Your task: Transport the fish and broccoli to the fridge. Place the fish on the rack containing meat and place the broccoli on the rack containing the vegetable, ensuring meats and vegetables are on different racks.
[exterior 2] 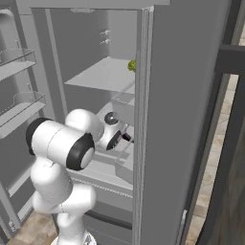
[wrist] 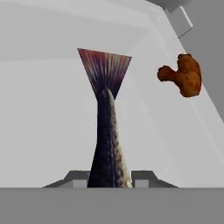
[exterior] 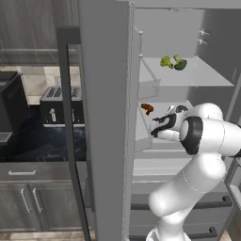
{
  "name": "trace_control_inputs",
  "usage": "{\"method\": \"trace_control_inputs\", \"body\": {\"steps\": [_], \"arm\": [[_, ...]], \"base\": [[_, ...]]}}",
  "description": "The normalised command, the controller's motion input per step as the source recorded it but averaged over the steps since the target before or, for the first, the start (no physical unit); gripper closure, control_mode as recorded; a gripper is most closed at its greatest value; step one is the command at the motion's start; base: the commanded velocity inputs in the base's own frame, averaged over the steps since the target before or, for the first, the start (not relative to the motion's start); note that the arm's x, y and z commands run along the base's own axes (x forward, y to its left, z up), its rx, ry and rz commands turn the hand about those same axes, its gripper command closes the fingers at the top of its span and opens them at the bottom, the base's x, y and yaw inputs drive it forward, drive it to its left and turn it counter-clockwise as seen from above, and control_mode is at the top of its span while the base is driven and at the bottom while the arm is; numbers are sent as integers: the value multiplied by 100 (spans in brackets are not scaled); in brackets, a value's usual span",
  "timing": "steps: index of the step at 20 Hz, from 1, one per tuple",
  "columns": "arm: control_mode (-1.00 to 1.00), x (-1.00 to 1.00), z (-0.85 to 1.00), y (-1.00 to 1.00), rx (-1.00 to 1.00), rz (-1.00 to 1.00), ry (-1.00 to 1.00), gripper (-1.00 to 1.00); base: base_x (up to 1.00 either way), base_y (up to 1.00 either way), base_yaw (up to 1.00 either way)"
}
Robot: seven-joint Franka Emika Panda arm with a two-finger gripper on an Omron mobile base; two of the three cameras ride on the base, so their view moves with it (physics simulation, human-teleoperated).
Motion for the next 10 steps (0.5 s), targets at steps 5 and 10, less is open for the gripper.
{"method": "trace_control_inputs", "body": {"steps": [5,10], "arm": [[-100,36,-50,-25,0,4,4,100],[-100,31,-40,-24,0,4,0,100]], "base": [[0,0,0],[0,0,0]]}}
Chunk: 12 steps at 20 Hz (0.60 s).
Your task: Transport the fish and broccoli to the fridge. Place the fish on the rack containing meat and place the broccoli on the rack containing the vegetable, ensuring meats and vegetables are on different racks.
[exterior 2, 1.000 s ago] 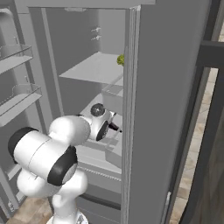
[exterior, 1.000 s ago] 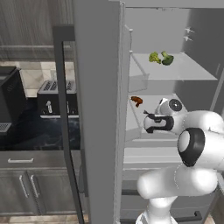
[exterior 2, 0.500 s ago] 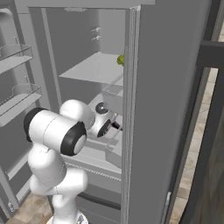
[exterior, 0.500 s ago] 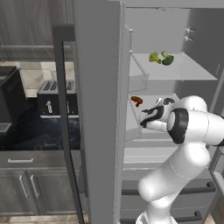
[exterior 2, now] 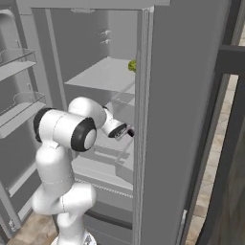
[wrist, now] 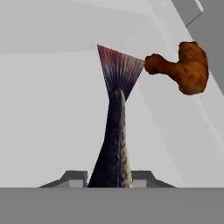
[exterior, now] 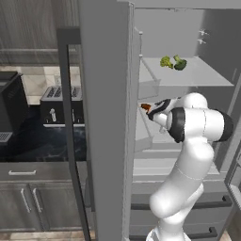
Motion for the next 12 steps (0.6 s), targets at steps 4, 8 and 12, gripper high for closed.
{"method": "trace_control_inputs", "body": {"steps": [4,8,12], "arm": [[-100,11,-37,-14,0,4,0,100],[-100,-3,-33,-1,0,1,0,-100],[-100,-75,-39,35,-1,0,0,-100]], "base": [[0,0,0],[0,0,0],[0,0,0]]}}
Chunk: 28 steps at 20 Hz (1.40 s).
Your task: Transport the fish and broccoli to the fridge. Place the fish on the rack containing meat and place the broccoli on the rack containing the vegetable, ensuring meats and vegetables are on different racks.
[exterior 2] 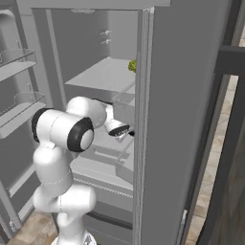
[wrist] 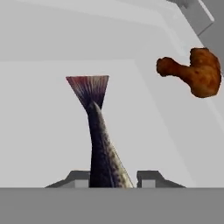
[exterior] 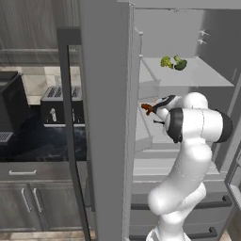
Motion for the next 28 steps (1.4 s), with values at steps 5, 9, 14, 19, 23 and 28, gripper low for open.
{"method": "trace_control_inputs", "body": {"steps": [5,9,14,19,23,28], "arm": [[-100,-92,-31,75,-11,0,-8,-100],[-100,-59,13,32,-7,0,-23,-100],[-100,-59,34,20,-7,0,-31,-100],[-100,-98,46,16,-6,-1,-23,-100],[-100,-68,93,11,-2,-7,-5,-100],[-100,-32,94,0,0,-11,3,-100]], "base": [[0,0,0],[0,0,0],[0,0,0],[0,0,0],[0,0,0],[0,0,0]]}}
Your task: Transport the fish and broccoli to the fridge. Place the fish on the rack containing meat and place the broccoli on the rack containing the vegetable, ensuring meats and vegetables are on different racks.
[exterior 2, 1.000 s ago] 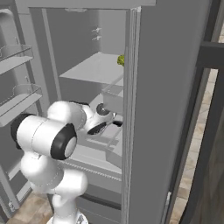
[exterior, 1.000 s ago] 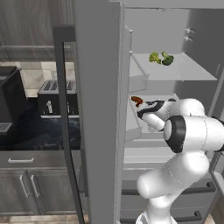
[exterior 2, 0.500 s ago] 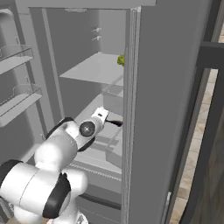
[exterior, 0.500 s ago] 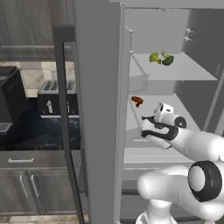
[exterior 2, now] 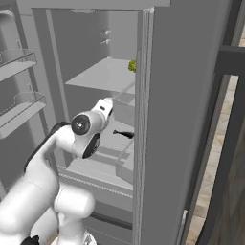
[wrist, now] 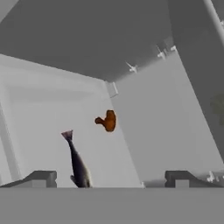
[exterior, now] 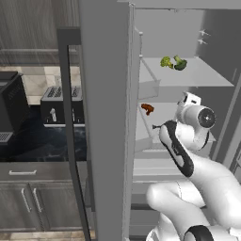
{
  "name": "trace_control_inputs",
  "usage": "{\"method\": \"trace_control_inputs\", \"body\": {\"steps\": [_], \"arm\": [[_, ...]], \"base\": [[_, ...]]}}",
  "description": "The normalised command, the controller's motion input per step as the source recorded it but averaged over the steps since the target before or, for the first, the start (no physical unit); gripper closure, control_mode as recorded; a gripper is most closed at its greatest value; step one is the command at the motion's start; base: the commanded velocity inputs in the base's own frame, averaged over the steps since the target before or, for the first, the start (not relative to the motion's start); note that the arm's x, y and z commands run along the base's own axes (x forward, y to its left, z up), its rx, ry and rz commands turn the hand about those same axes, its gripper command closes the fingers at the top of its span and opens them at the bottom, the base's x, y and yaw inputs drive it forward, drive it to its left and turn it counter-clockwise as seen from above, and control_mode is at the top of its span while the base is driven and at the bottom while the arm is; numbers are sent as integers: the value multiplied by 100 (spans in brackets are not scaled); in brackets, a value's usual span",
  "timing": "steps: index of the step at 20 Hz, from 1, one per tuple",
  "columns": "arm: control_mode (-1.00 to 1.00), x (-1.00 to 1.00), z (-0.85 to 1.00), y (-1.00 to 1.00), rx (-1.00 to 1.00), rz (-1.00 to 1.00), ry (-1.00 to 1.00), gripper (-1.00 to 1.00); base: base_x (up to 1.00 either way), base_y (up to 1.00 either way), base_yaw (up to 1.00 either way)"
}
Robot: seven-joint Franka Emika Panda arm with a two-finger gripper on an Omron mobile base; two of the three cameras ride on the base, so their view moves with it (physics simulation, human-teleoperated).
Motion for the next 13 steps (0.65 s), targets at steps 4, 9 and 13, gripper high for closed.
{"method": "trace_control_inputs", "body": {"steps": [4,9,13], "arm": [[-100,-42,58,-2,0,-5,18,-100],[-100,-62,53,-11,0,0,28,-100],[-100,-95,53,0,0,0,24,-100]], "base": [[0,0,0],[0,0,0],[0,0,0]]}}
